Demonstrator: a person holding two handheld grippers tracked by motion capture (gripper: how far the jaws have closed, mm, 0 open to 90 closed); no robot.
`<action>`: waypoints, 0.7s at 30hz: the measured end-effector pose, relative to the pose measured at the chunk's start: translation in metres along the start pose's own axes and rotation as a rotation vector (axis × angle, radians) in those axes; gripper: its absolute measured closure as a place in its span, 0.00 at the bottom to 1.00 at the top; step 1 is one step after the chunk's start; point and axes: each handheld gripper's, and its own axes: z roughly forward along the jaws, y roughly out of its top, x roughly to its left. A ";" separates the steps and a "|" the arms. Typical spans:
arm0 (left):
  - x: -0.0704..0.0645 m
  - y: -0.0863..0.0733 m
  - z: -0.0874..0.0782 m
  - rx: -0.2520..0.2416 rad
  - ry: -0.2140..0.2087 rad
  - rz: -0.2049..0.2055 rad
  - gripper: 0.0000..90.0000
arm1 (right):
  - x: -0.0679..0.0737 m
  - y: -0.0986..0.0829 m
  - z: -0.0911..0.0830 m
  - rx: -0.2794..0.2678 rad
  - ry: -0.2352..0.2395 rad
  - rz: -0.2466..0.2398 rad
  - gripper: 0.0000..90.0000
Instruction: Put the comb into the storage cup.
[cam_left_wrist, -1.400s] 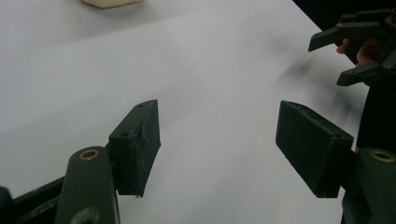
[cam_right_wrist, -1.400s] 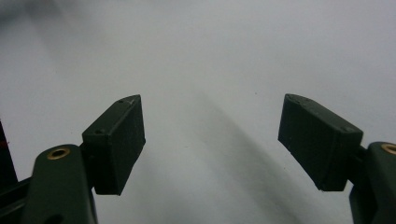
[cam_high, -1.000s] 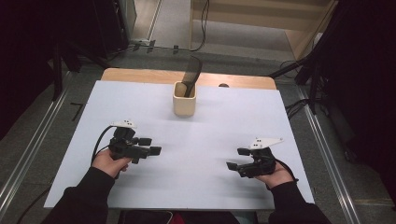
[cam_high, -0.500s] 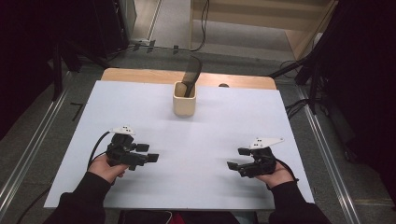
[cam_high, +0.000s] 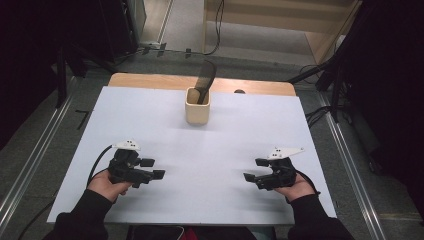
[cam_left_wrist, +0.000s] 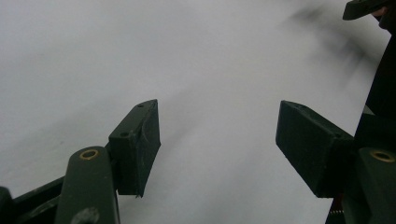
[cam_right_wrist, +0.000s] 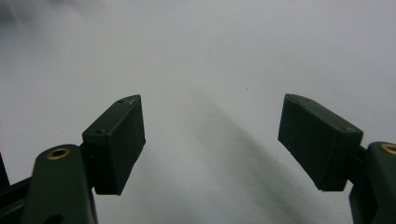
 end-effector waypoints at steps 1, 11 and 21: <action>0.000 -0.001 -0.001 0.003 0.007 0.001 0.35 | 0.000 0.000 0.000 0.000 -0.001 0.000 0.24; 0.003 -0.006 -0.004 0.014 0.030 0.001 0.35 | -0.001 0.000 0.000 0.005 -0.004 0.002 0.24; 0.005 -0.008 -0.004 0.028 0.037 -0.004 0.35 | -0.001 -0.001 0.000 0.004 -0.003 -0.001 0.24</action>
